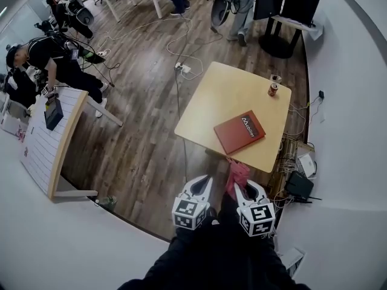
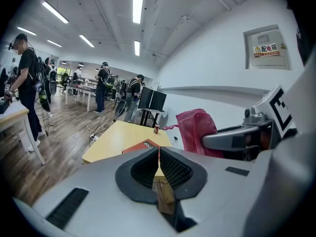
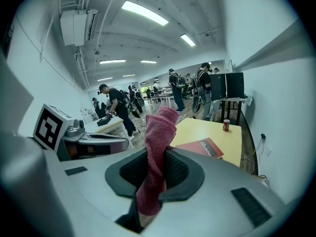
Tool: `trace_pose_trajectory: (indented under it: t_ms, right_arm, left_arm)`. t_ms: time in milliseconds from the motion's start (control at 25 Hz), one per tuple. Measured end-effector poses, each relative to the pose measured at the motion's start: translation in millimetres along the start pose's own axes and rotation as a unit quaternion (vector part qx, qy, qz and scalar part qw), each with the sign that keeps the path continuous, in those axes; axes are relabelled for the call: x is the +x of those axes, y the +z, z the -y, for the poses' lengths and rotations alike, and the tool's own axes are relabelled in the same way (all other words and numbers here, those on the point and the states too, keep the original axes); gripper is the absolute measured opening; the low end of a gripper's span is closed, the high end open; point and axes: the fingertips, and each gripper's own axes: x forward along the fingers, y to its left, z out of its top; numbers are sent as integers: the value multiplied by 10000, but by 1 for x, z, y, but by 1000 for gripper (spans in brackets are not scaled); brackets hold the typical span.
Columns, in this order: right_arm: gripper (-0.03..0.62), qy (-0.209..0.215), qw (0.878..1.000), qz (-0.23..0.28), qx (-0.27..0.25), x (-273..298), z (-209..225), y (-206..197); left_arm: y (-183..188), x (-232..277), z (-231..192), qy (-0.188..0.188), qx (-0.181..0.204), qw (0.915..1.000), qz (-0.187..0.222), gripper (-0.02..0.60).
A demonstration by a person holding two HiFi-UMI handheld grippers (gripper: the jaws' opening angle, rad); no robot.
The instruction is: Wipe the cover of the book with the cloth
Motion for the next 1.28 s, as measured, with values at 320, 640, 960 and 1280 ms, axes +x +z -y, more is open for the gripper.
trace_pose_trajectory:
  t_ms: [320,640,960,1280]
  right_arm:
    - [77,430,9989,-185,-97,62,60,34]
    - [77,760,9955,-568,-55,119,133,55]
    - [77,815,9929,-868,38,154,189,54]
    - [77,890,9880,-1252,185,191,203,37]
  left_arm:
    - [30,90,-19,129,-43,9998,-129,37]
    - [31,174,-38,318,-514,9969,-500,37]
    - [19,215,-68,692,-1001,9894,-791,38]
    - [-15,243,-96,799,-1293,9815,-1162,103]
